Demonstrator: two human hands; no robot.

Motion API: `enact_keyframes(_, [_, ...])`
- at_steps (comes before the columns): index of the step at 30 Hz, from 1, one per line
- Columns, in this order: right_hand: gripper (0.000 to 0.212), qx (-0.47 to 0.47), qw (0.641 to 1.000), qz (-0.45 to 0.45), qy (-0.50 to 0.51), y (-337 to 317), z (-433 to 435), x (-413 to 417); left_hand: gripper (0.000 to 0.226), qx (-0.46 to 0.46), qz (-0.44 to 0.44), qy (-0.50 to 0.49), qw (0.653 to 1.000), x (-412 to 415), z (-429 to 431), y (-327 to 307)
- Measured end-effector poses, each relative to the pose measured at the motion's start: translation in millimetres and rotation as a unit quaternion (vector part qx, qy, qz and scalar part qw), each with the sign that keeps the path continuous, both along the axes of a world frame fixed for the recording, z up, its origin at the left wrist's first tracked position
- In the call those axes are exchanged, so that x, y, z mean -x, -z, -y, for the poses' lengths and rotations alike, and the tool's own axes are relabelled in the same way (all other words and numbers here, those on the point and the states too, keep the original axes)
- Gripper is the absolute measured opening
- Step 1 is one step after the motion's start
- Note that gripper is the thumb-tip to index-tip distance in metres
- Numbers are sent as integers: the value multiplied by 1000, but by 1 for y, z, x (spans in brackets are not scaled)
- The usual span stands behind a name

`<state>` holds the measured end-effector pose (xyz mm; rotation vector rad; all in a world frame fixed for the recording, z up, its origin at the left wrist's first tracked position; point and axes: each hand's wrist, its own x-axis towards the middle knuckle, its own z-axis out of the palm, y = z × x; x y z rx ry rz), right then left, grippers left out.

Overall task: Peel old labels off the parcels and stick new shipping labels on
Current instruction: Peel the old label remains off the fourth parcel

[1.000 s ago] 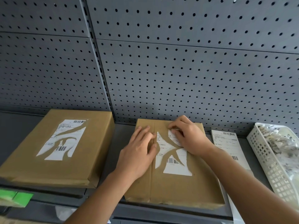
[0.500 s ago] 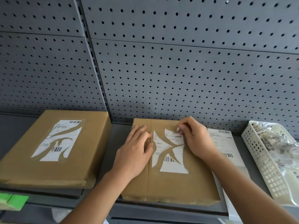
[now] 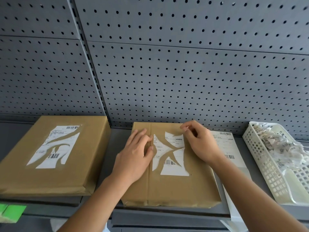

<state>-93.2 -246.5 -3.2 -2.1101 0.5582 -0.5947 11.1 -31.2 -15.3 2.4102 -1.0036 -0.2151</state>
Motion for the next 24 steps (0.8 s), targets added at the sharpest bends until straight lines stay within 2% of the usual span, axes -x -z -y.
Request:
enact_keyframes(5, [17,80,992,-92,-40,-1,-6,-21,30,2,-2,-2,1000,1,0,-1])
enact_keyframes(11, [20,134,986,-85,-56,6,-11,-34,30,4,-2,0,1000,1,0,-1])
enact_keyframes(16, [21,199,972,-114,-46,9,-15,-40,29,1,-4,1,1000,2,0,-2])
enact_keyframes(24, [19,232,968,-89,-41,18,-15,-42,27,4,-1,-1,1000,1,0,-1])
